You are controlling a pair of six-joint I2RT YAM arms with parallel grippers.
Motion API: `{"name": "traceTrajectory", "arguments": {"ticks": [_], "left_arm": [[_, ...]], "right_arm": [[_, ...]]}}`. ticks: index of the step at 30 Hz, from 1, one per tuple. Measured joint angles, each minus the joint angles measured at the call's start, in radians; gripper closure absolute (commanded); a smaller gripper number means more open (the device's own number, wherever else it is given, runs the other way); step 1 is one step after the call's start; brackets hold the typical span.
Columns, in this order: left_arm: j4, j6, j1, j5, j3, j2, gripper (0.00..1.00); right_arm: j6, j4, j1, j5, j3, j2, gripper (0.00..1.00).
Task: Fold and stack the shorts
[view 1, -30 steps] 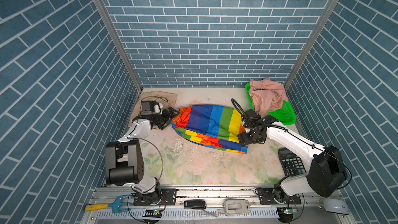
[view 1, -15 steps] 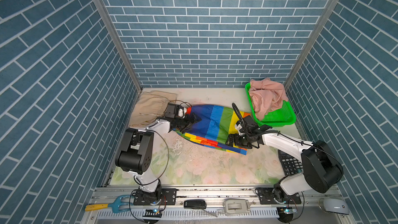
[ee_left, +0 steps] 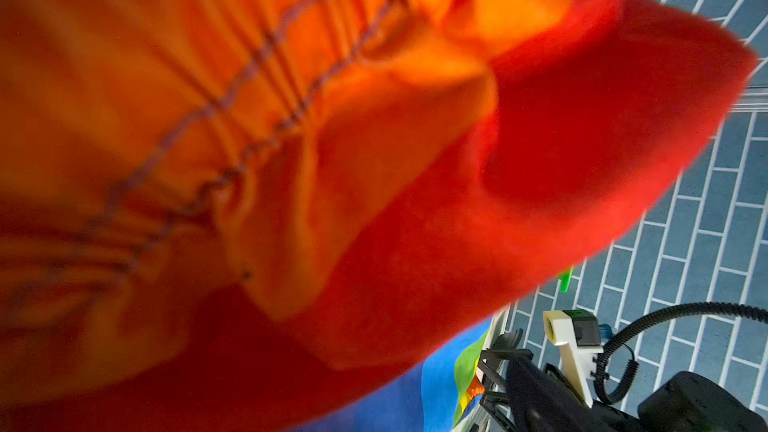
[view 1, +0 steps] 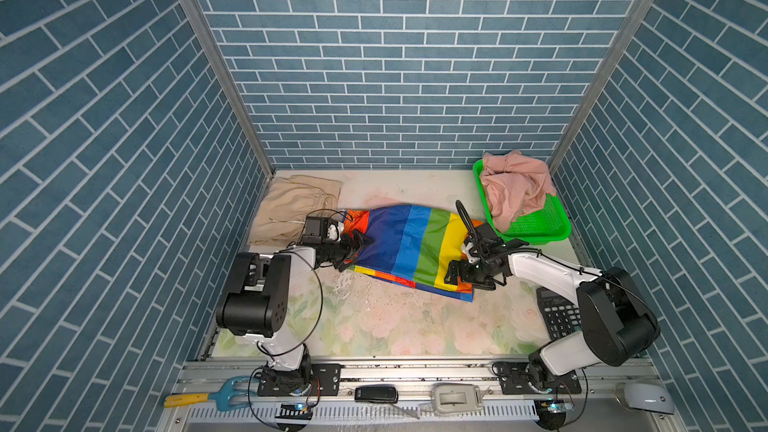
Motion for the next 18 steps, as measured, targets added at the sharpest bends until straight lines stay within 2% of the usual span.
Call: {"name": "traceTrajectory", "arguments": {"ticks": [4, 6, 9, 13, 18], "left_arm": [[-0.203, 0.097, -0.006, -0.090, 0.130, -0.077, 0.00], [-0.287, 0.165, -0.006, -0.165, 0.253, -0.117, 0.00], [-0.340, 0.217, -0.011, -0.208, 0.432, -0.111, 0.00], [-0.317, 0.204, -0.062, -0.174, 0.578, 0.015, 0.00], [-0.274, 0.145, -0.109, -0.127, 0.562, 0.236, 0.01]], "right_arm": [[-0.030, -0.059, -0.014, 0.026, 0.148, 0.000, 0.01], [-0.040, -0.068, -0.024, 0.025, 0.228, 0.011, 0.02], [-0.043, -0.050, -0.027, 0.003, 0.369, 0.094, 0.02], [-0.015, 0.072, -0.025, -0.084, 0.473, 0.250, 0.01], [0.040, 0.216, -0.025, -0.204, 0.560, 0.465, 0.01]]}}
